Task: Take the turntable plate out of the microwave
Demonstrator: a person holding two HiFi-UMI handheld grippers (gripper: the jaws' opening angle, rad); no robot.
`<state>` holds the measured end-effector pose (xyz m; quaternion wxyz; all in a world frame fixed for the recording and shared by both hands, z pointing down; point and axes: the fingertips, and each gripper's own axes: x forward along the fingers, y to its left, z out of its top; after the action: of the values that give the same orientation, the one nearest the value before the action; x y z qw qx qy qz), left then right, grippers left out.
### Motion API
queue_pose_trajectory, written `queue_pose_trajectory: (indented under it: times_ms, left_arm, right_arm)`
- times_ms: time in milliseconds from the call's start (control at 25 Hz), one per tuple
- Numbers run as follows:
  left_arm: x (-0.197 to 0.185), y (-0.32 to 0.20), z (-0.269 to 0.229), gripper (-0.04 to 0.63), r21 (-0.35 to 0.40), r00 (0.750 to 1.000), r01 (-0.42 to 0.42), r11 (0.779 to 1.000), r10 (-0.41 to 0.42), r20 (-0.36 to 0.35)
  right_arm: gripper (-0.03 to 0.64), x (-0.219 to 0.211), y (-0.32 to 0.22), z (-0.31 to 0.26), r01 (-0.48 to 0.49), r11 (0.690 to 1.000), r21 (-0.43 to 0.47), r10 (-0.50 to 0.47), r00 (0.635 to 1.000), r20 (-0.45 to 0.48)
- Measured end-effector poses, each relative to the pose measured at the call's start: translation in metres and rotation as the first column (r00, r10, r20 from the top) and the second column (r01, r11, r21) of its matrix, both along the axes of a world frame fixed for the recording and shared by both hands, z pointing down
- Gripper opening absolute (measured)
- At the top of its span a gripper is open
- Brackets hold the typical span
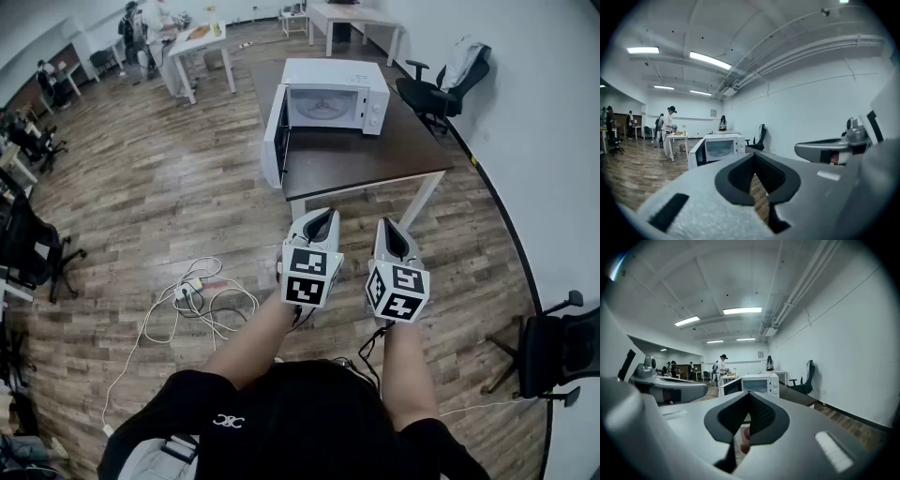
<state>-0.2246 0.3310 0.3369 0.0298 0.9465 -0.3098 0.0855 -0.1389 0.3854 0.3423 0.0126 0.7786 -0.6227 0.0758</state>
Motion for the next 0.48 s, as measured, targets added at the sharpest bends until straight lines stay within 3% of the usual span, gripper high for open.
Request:
queue_pose_trajectory:
  times_ms: [480]
  left_arm:
    - [0.050, 0.021, 0.007, 0.009, -0.012, 0.998, 0.069, 0.998, -0.069, -0.006]
  right_arm:
    - [0.008, 0.052, 0.026, 0.006, 0.062, 0.998, 0.033, -0.063, 0.997, 0.032]
